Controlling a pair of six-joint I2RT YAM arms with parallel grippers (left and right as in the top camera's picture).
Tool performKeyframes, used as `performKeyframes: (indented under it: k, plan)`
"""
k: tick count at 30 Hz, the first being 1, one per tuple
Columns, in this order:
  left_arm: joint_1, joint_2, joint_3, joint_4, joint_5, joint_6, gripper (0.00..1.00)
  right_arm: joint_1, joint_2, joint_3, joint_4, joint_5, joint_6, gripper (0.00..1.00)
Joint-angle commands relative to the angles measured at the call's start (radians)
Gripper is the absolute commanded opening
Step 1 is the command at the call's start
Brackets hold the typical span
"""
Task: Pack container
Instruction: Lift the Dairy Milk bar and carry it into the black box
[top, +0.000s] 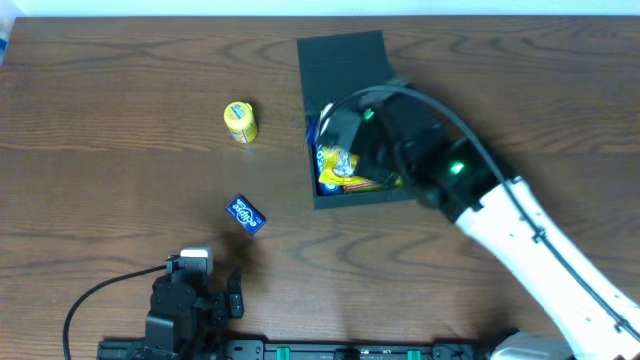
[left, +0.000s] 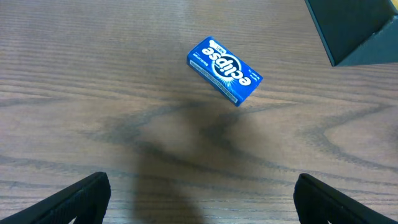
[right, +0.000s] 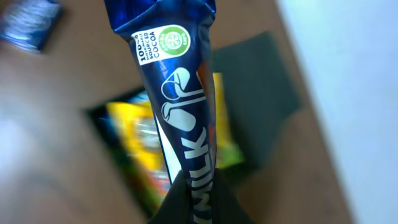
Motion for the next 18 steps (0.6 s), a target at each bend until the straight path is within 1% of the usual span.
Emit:
performKeyframes:
  k: [1, 5, 7, 14, 18]
  plan:
    - [0.006, -0.006, -0.013, -0.066, -0.026, -0.011, 0.95, -0.129, 0.042, 0.019, 0.042, -0.095, -0.196, 0.01]
    - [0.006, -0.006, -0.013, -0.066, -0.026, -0.011, 0.95, -0.235, 0.096, 0.025, 0.153, -0.223, -0.236, 0.01]
    - [0.006, -0.006, -0.013, -0.066, -0.026, -0.011, 0.95, -0.252, 0.13, 0.042, 0.162, -0.251, -0.279, 0.01]
    - [0.006, -0.006, -0.013, -0.066, -0.026, -0.011, 0.95, -0.229, 0.278, 0.065, 0.144, -0.278, -0.426, 0.01]
    - [0.006, -0.006, -0.013, -0.066, -0.026, -0.011, 0.95, -0.222, 0.352, 0.065, 0.141, -0.278, -0.46, 0.01]
